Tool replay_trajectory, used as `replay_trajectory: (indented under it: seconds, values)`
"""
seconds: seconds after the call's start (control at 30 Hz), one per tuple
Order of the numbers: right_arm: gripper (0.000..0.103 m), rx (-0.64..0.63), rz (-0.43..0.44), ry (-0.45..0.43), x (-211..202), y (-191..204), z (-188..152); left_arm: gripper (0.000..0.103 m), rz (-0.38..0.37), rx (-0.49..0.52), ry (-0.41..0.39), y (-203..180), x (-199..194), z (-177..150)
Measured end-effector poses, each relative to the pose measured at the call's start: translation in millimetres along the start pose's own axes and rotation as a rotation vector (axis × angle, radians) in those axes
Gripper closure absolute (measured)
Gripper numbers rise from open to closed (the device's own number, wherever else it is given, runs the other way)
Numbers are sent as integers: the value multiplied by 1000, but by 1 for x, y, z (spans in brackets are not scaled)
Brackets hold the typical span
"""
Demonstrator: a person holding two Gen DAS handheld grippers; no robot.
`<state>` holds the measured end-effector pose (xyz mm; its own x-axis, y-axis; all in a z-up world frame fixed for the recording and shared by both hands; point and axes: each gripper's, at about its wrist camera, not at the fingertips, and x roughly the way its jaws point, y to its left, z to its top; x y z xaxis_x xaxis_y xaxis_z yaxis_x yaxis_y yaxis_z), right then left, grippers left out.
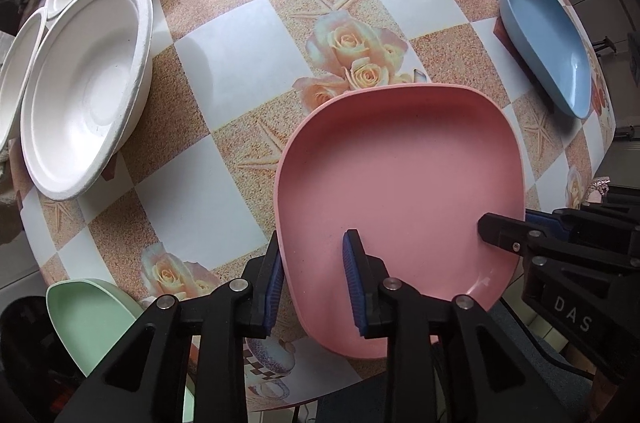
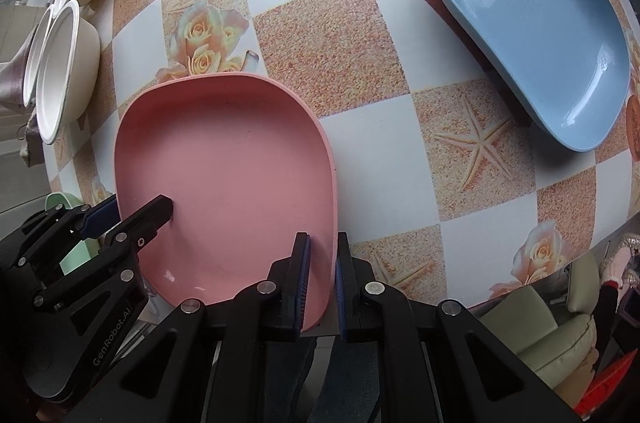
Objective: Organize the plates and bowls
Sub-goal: 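Lift the pink plate with both grippers and carry it over the green plate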
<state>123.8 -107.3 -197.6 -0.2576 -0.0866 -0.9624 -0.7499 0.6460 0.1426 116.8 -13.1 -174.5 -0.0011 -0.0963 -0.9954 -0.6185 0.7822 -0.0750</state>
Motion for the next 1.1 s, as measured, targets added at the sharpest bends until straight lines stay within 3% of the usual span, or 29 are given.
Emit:
replay_trajectory:
  seconds: [0.1,0.17,0.4,0.6,0.77,1.1]
  values:
    - [90,-23,-4,-9,-1,-1,-5,49,33,60,-17,-21,5,-1]
    - [90,-30,-9,-14,1,2,-7,49,35,61,-32,-24,4,-5]
    - [90,-40,-7,26,0,10,-24,72,6,8,-2,3,6,-24]
    - [90,-102,-4,73,3,33,-42,72,1,-22,25,24,7,-62]
    - [90,-144,-23,62,-10,50,-46,72,5,-29,22,31,0,-91]
    - [90,-233,-54,48,-30,101,-39,72,-8,-110,-39,79,-20,-129]
